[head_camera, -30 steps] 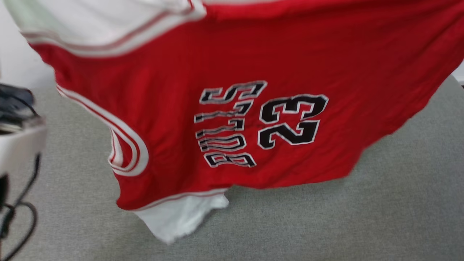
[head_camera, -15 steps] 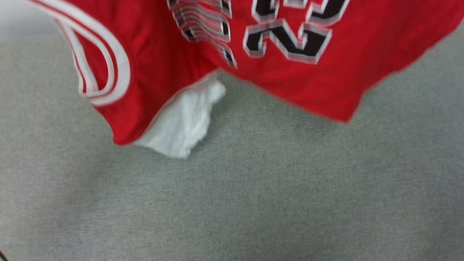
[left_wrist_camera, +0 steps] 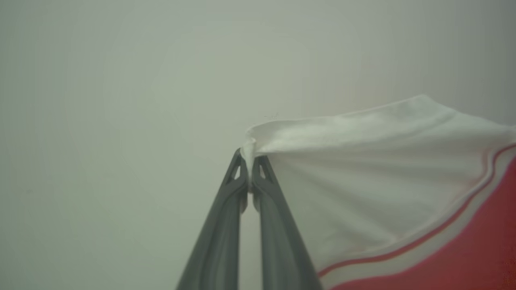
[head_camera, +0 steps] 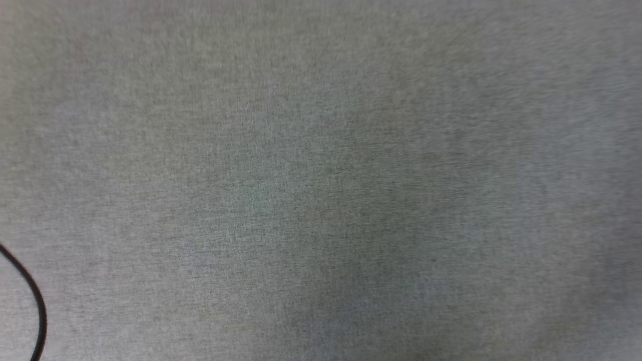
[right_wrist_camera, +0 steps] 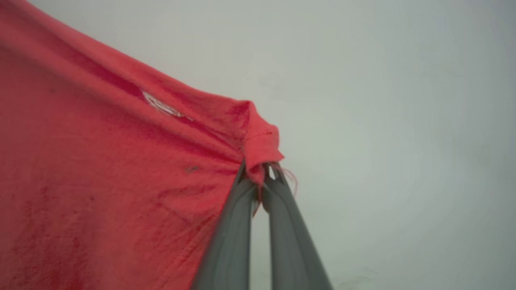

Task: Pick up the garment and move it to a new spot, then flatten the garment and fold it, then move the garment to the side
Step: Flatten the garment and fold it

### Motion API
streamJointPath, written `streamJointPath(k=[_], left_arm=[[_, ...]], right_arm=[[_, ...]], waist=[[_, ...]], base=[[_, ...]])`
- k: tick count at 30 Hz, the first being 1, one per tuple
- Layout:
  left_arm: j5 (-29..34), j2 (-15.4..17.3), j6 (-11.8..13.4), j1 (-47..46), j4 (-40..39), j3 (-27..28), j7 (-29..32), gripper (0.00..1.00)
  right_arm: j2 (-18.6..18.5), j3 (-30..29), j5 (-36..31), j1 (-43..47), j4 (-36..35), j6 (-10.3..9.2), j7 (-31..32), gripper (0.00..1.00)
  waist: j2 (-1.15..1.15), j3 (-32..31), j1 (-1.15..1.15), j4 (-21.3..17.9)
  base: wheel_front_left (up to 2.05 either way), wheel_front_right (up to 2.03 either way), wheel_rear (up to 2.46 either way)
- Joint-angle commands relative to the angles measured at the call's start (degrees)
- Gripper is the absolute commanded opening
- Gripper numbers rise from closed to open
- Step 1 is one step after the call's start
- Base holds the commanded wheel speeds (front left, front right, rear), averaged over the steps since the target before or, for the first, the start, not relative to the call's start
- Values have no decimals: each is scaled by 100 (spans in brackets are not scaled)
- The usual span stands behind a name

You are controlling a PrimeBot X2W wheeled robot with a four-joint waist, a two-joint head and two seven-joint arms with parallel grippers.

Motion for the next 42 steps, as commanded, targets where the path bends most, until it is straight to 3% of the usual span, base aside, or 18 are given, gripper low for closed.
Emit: streamJointPath(k=[1,7,12,20,27,34,42], left_arm=[[54,-12,-9,-225,197,15,-79,0],[213,-418,-133,-724,1357,-238,-610,0],[83,-735,-291,-405,1938,-367,-1061,0],[-86,-1226,-475,839,2135,-762,-1442,0],[-190,-1429,-498,2610,1667,-911,-1532,0],[-488,-1270,-445,4440,1029,-976,-1336,0],[-1007,-653,-185,6619,-242,-1108,-344,0]], right_arm=[[10,-44,-76,-139,194,-13,-94,0],[345,-49,-496,-583,1263,-12,-832,0],[530,77,-634,-429,1939,-12,-1383,0],[703,224,-516,328,2636,-10,-1978,0],[785,459,-154,1669,2828,-10,-2314,0],[778,945,419,3084,2717,-9,-2258,0],[359,1741,1362,4597,2117,-9,-1773,0]], waist=[[0,219,-2,76],[0,421,-2,183],[0,468,-2,280],[0,262,-2,453],[0,-417,-2,509],[0,-1186,-2,508],[0,-1989,-2,586]], base=[[0,0,0],[0,0,0],[0,0,0],[0,0,0],[0,0,0],[0,0,0],[0,0,0]])
